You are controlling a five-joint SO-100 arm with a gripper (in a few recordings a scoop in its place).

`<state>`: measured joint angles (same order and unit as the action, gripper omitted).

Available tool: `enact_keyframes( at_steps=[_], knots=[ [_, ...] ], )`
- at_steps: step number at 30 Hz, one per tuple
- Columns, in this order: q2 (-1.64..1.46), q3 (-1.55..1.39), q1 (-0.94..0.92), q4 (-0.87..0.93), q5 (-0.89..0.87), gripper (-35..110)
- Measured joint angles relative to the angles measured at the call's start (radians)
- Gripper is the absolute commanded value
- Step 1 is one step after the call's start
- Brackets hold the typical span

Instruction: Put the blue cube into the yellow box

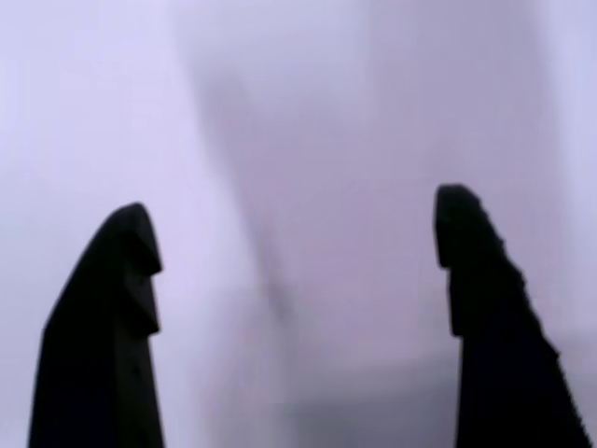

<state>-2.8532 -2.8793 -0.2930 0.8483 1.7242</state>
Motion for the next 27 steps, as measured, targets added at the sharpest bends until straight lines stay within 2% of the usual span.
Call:
enact_keyframes(
  at_steps=[8, 12, 18, 27],
  knots=[
    [0.091, -0.038, 0.179, -0.048, -0.046, 12],
    [-0.023, -0.144, 0.255, -0.014, -0.051, 10],
    [-0.403, -0.239, 0.305, 0.256, -0.044, 4],
    [-0.466, -0.239, 0.305, 0.486, -0.074, 0]
  ],
)
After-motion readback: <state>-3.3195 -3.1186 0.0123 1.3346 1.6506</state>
